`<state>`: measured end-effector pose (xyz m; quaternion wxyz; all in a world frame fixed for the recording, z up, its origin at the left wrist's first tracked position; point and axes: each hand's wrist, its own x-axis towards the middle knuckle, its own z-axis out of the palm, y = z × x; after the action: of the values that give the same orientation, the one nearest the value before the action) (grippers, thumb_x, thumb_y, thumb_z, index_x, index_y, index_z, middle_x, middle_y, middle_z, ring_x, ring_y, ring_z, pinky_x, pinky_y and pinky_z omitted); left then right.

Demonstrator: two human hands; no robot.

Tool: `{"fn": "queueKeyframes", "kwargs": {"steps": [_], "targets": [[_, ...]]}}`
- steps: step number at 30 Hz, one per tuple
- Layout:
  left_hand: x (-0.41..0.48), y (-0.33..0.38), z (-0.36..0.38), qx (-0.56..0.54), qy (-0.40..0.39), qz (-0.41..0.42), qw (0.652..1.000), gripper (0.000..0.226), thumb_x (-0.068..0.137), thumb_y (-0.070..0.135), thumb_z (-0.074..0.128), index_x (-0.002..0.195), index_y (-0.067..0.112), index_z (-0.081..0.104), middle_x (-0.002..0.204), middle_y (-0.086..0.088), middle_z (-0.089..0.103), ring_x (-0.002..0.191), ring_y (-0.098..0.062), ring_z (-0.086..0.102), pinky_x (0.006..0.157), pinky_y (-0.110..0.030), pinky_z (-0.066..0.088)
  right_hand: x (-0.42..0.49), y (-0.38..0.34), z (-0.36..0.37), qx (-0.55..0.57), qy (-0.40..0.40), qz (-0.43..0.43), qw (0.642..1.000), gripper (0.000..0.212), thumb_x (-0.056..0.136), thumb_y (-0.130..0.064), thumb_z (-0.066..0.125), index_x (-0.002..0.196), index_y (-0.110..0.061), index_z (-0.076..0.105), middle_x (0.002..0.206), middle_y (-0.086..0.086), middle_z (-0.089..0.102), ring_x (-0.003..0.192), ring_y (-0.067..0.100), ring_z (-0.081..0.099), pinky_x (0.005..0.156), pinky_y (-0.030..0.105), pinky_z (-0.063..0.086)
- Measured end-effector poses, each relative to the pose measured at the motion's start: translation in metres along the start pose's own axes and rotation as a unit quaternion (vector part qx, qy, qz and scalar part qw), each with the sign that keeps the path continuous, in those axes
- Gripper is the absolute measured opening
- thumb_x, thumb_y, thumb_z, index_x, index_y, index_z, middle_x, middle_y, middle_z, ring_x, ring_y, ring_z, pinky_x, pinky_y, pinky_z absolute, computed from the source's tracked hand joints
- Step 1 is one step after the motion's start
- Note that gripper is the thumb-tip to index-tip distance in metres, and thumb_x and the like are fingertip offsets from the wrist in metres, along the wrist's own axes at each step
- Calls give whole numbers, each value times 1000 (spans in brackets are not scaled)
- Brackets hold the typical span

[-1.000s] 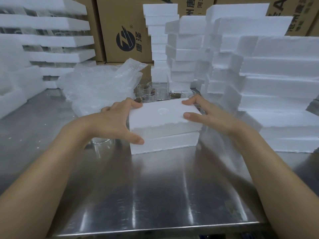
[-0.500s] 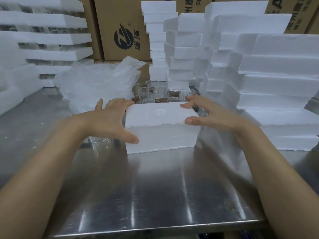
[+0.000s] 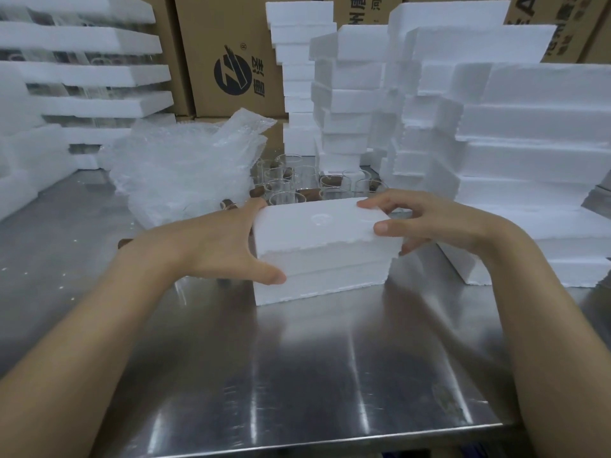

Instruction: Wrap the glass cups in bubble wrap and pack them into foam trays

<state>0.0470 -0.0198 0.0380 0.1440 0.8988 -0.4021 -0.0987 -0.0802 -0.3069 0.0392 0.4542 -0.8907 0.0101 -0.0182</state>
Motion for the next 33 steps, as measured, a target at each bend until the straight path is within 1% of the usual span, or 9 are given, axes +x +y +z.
{"fn": "queueKeyframes", "kwargs": {"steps": [2,4,7,13,19,25,29,31,33], "targets": [[0,0,1,-17,-20,-12,1000,99,47,75,69,129,53,16,96,13,63,69,-5,68,76,-37,55,-1,0,-1,11,-1,5,1000,53,62,-52,73,114,-46,65,124,-1,56,100,4,64,69,22,56],[0,0,1,-37,-27,-20,999,99,45,73,71,125,53,16,98,10,63,68,-6,69,76,-37,57,-1,-2,1,13,3,5,1000,55,61,-51,73,115,-46,65,126,-1,55,100,3,64,69,22,56],[0,-4,-2,-78,-35,-27,996,102,43,68,75,124,54,15,101,11,62,78,-7,69,75,-33,58,1,-2,4,25,14,2,1000,55,61,-47,74,115,-43,66,128,2,54,99,5,64,67,21,55],[3,-8,-1,-113,-70,-36,990,108,49,59,81,130,49,11,116,11,54,101,-6,60,89,-35,54,1,-2,5,31,24,-3,999,52,62,-43,76,113,-40,67,136,0,49,96,1,63,65,17,54],[6,-9,2,-109,-67,-31,991,102,63,49,84,131,48,8,111,12,54,96,-3,58,76,-22,50,-1,-3,6,38,18,-1,999,49,60,-43,77,108,-41,68,136,-4,50,91,-2,65,64,16,54],[3,-6,1,-94,-46,-17,994,99,50,58,79,123,51,12,106,4,59,89,-11,65,79,-34,56,-3,-3,5,45,17,-11,999,48,59,-41,77,106,-38,68,132,-10,54,88,-1,66,64,16,53],[-1,-7,-6,-83,-15,8,996,89,57,47,82,116,52,16,99,10,59,79,0,63,65,-22,53,-5,1,1,53,5,-41,998,47,64,-33,87,106,-39,68,126,-12,59,86,-1,67,63,14,52],[-8,-10,-17,-84,12,28,996,90,52,51,80,114,57,15,100,17,59,84,8,60,65,-18,50,-4,0,-2,89,10,-79,993,48,68,-38,78,114,-42,66,126,-14,59,96,5,67,68,19,55],[-18,-17,-31,-133,62,52,988,91,46,56,79,114,59,19,100,24,62,87,14,60,65,-12,48,1,-1,-5,168,51,-135,975,43,79,-38,67,122,-41,63,121,-11,62,100,16,68,72,28,57]]}}
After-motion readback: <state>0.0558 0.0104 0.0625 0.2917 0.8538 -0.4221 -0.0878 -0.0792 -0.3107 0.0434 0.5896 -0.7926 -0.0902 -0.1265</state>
